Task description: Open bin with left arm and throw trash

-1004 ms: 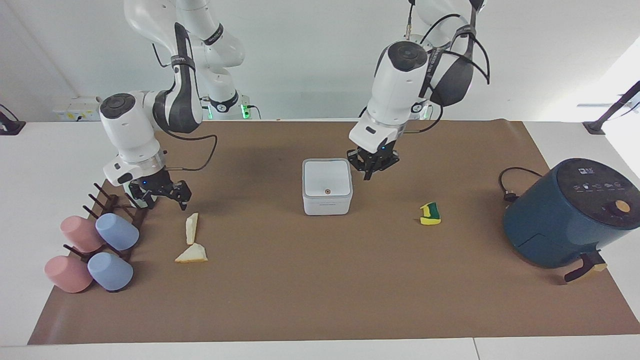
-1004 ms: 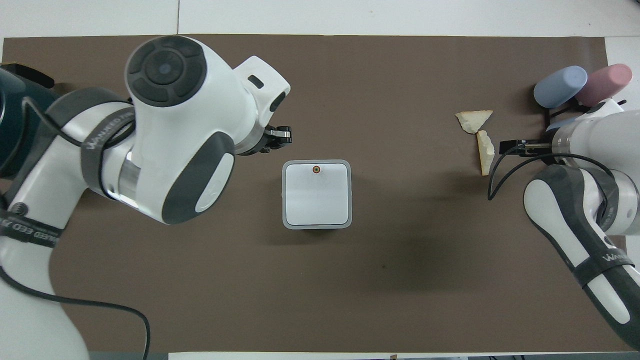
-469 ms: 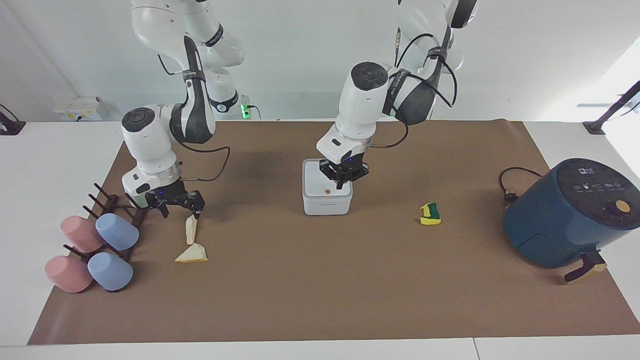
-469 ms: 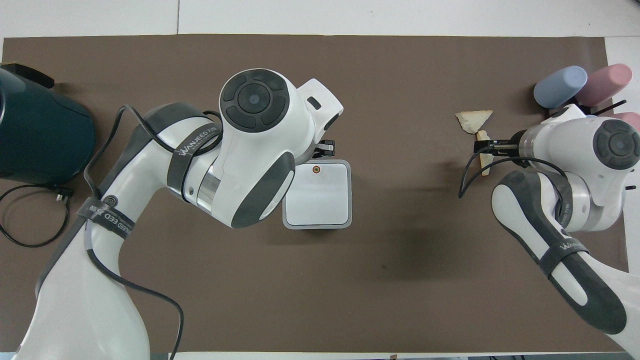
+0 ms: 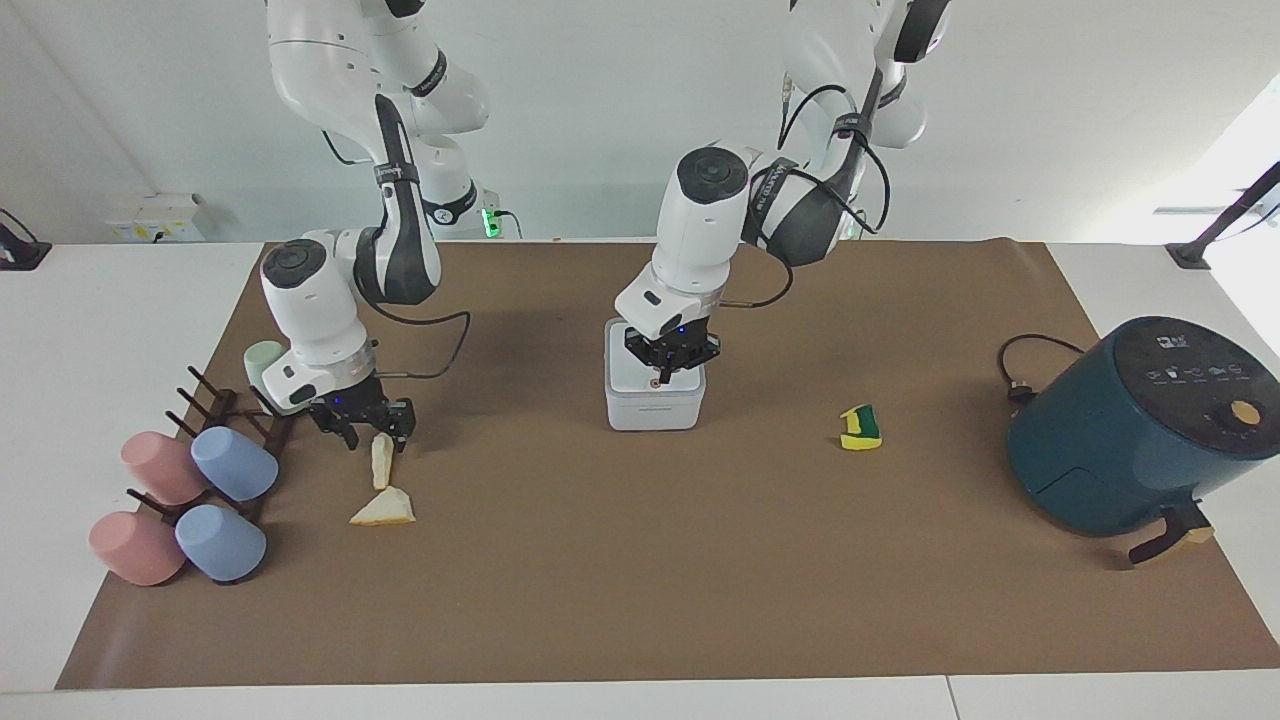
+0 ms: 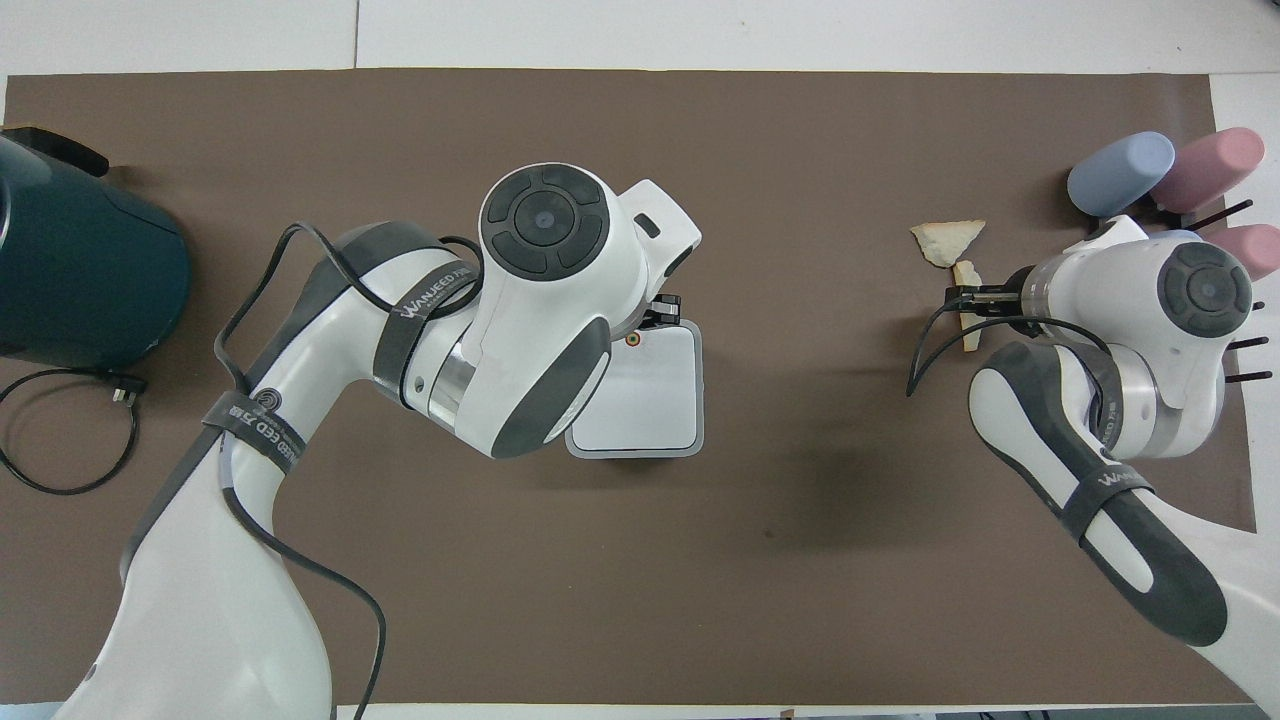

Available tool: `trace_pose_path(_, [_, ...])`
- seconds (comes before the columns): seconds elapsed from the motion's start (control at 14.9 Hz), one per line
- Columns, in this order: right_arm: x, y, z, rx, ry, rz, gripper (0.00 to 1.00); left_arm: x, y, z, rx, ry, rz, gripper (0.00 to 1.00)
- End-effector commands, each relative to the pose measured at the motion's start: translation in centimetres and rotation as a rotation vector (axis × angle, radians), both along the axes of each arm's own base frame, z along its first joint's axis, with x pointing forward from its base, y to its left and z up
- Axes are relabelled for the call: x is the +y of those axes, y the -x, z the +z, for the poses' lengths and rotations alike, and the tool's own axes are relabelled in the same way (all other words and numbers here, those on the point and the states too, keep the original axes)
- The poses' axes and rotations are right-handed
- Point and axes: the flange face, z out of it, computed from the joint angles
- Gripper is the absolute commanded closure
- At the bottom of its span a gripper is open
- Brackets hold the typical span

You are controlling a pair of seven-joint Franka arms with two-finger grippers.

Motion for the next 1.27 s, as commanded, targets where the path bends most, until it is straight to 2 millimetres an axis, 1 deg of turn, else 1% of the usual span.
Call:
trace_pose_path(0.0, [0.1, 0.4, 0.1, -0.009, -0.015, -0.016, 1.0, 0.0, 0.3, -1.2, 0.0, 0.016, 0.014, 1.0])
trace_pose_path(0.13, [0.1, 0.4, 0.3, -0.008, -0.015, -0.017, 1.0, -0.4, 0.7, -1.7, 0.006, 0.012, 0.006, 1.0])
trace_pose_path(0.2, [0.3, 0.4, 0.7, -0.009, -0.015, -0.014, 1.0, -0.7, 1.0, -2.3, 0.013, 0.006, 0.0, 1.0])
trace_pose_path(0.33, [0.2, 0.6, 1.9, -0.011, -0.016, -0.014, 1.0, -0.7, 1.2, -2.6, 0.018, 0.002, -0.002, 1.0])
trace_pose_path(0.47, [0.3, 1.2, 4.4, 0.015, -0.016, -0.013, 1.0, -1.0, 1.5, -2.6, 0.019, 0.001, -0.008, 1.0])
trace_pose_path(0.67, [0.6, 2.2, 8.6, 0.041, -0.018, -0.011, 1.0, -1.3, 2.2, -3.7, 0.029, -0.016, -0.023, 1.0])
trace_pose_path(0.74, [0.7, 2.8, 10.3, 0.054, -0.018, -0.006, 1.0, -1.2, 2.3, -4.0, 0.027, -0.02, -0.024, 1.0])
trace_pose_path(0.87, [1.1, 4.2, 13.1, 0.068, -0.019, -0.002, 1.0, -1.7, 3.1, -5.1, 0.026, -0.024, -0.04, 1.0])
trace_pose_path(0.94, [2.0, 4.9, 14.5, 0.071, -0.017, 0.013, 1.0, -1.6, 3.2, -5.6, 0.026, -0.026, -0.038, 1.0])
trace_pose_path(1.0, [2.4, 5.6, 15.6, 0.077, -0.017, 0.02, 1.0, -1.6, 3.2, -5.7, 0.026, -0.027, -0.038, 1.0])
trace_pose_path(1.07, [2.6, 6.2, 16.6, 0.08, -0.015, 0.024, 1.0, -1.6, 3.2, -5.6, 0.025, -0.026, -0.04, 1.0])
trace_pose_path(1.14, [3.5, 6.7, 17.4, 0.083, -0.012, 0.041, 1.0, -1.6, 3.1, -5.4, 0.026, -0.025, -0.038, 1.0])
trace_pose_path(1.2, [3.9, 7.2, 18.4, 0.083, -0.009, 0.047, 1.0, -1.6, 3.0, -5.1, 0.023, -0.023, -0.036, 1.0])
